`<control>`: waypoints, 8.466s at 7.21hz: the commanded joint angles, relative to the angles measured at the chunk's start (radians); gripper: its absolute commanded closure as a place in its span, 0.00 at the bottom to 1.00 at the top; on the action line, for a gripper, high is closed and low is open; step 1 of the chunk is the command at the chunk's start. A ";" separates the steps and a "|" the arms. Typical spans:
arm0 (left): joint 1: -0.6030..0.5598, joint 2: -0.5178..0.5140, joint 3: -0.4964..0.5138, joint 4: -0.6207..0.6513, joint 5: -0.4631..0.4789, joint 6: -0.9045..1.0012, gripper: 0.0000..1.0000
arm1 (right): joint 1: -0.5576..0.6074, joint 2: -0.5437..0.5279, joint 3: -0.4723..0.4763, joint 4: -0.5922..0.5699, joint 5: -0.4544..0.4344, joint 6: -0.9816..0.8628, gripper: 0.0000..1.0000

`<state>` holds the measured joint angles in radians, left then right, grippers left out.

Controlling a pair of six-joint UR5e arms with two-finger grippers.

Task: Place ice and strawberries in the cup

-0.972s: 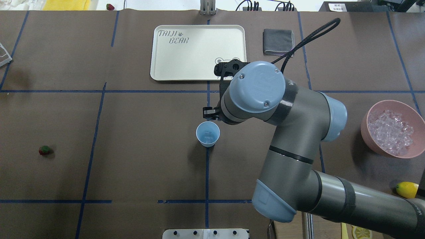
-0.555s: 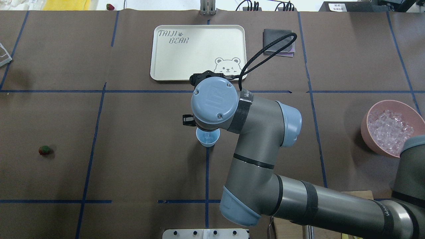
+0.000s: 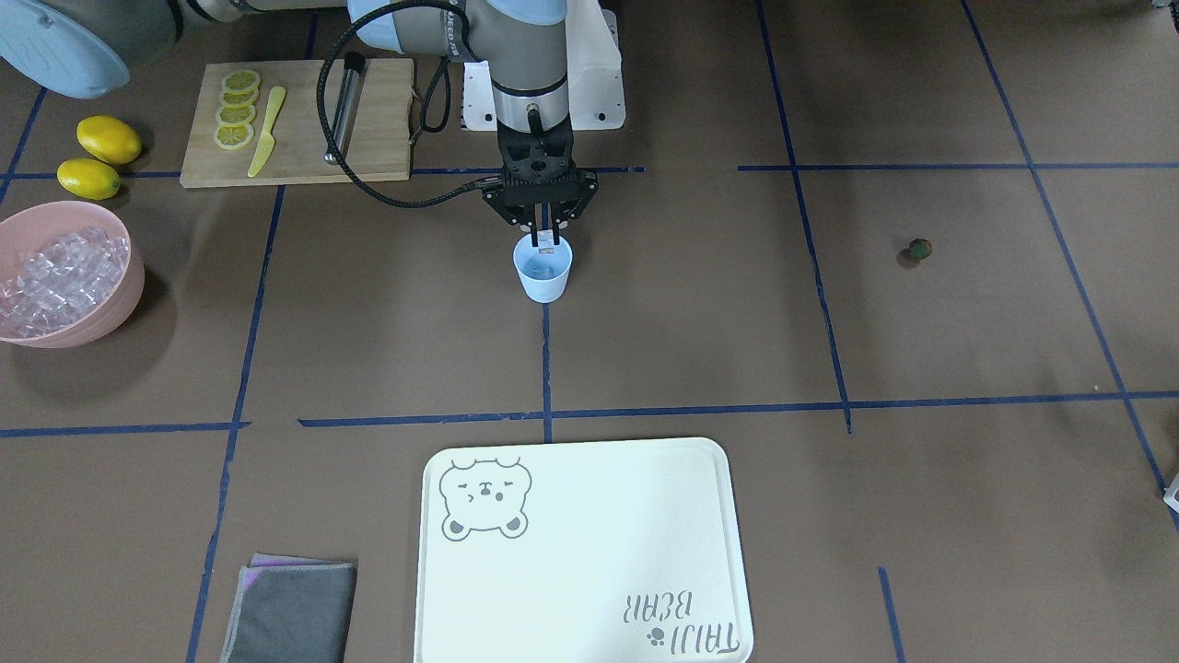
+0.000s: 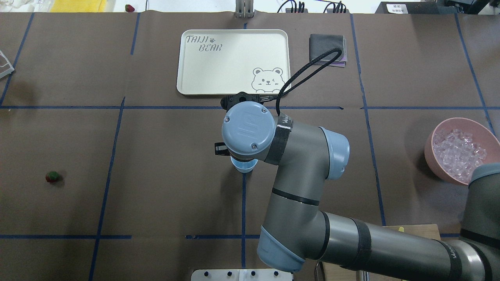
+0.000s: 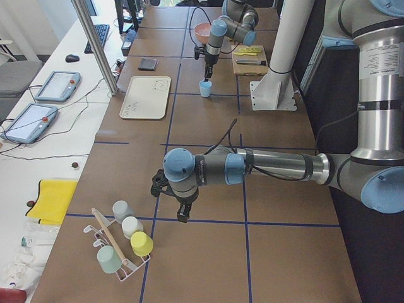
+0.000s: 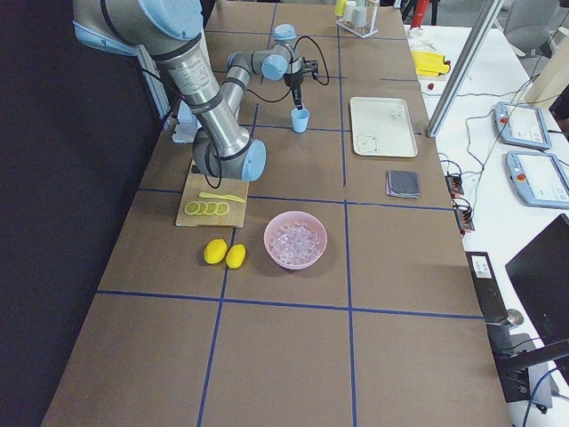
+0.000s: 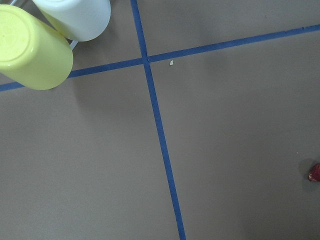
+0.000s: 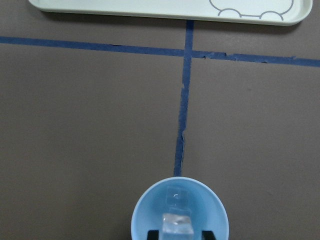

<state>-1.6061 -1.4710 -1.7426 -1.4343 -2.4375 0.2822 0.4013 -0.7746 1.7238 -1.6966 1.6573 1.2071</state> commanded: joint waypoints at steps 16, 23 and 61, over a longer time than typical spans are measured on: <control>0.002 -0.051 -0.014 -0.112 0.000 -0.029 0.00 | 1.227 -0.875 0.007 0.008 0.682 -1.442 0.01; 0.294 -0.040 -0.290 -0.110 0.075 -0.568 0.00 | 1.228 -0.894 0.007 0.011 0.682 -1.433 0.01; 0.847 -0.077 -0.475 -0.236 0.393 -1.124 1.00 | 1.228 -0.896 0.006 0.009 0.682 -1.430 0.01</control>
<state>-0.7590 -1.4451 -2.1580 -1.8322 -2.0458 -0.8417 1.6291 -1.6705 1.7303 -1.6874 2.3405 -0.2224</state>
